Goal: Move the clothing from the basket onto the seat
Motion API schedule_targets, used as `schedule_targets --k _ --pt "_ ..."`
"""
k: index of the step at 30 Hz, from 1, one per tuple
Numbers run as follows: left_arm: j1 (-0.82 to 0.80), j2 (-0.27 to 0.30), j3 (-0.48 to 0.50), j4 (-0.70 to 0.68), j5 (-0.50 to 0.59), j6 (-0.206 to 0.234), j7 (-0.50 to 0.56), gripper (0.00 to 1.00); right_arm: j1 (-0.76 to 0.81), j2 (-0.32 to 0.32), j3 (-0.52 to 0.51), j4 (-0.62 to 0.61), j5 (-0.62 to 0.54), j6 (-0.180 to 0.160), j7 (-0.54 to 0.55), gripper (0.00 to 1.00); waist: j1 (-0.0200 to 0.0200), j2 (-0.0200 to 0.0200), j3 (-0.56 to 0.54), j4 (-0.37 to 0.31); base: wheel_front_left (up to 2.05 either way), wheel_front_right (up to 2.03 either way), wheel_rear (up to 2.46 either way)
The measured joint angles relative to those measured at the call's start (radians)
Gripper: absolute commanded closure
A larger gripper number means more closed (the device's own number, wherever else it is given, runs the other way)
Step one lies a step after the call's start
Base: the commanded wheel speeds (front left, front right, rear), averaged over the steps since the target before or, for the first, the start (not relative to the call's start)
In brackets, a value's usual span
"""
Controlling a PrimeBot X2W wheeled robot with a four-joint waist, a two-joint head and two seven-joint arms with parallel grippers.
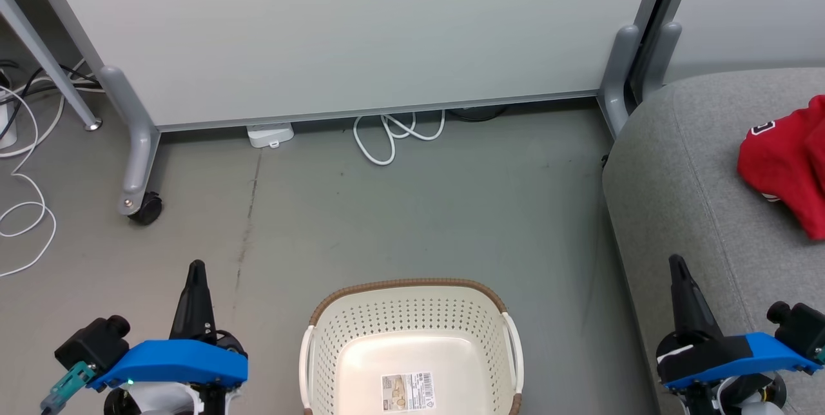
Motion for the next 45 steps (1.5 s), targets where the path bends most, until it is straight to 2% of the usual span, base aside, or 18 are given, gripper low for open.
schedule_targets --k 20,45 --pt "-0.002 0.000 0.028 -0.026 -0.267 0.001 0.067 1.00 -0.004 0.000 -0.013 -0.008 0.269 0.000 0.065 1.00 0.0000 0.0000 -0.015 -0.008 0.00 0.00 0.00" --pt "-0.006 0.000 0.055 -0.050 -0.534 0.003 0.133 1.00 -0.007 0.000 -0.027 -0.016 0.545 0.000 0.134 1.00 0.0000 0.0000 -0.034 -0.017 0.00 0.00 0.00"
